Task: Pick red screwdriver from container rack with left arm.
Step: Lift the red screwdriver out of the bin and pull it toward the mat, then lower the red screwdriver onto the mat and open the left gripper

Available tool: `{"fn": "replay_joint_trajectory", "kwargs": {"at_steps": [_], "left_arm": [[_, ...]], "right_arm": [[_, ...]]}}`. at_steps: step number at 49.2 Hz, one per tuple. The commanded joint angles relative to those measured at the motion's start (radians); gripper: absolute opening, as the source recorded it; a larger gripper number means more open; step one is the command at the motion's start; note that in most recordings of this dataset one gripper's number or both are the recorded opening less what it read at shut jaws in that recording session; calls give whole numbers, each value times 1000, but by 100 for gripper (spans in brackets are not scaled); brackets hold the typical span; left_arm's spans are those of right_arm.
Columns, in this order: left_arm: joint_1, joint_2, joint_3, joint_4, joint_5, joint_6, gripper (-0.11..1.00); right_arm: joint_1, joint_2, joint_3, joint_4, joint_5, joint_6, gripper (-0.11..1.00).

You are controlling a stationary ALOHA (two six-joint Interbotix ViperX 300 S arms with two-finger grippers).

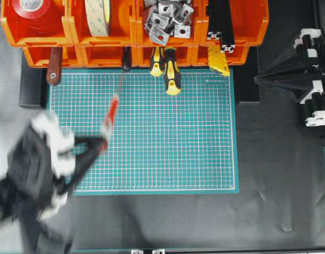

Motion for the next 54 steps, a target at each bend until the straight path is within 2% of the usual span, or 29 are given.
{"fn": "replay_joint_trajectory", "kwargs": {"at_steps": [1,8,18,27,37,45,54], "left_arm": [[-51,29,-60,3,-5,12,25],[-83,106,-54,3,-25,29,25],[-54,158,43,5,-124,15,25],[17,164,146,3,-291,8,25],[110,172,196,3,-419,11,25],[152,173,227,3,-472,11,25],[161,178,241,3,-495,9,25]], "right_arm": [[2,-2,-15,3,21,26,0],[0,-25,-20,2,74,80,0],[0,-66,-38,2,117,127,0],[0,-104,-58,3,137,129,0],[0,-118,-64,2,158,130,0],[0,-118,-64,2,158,129,0],[0,-120,-67,2,147,129,0]]}}
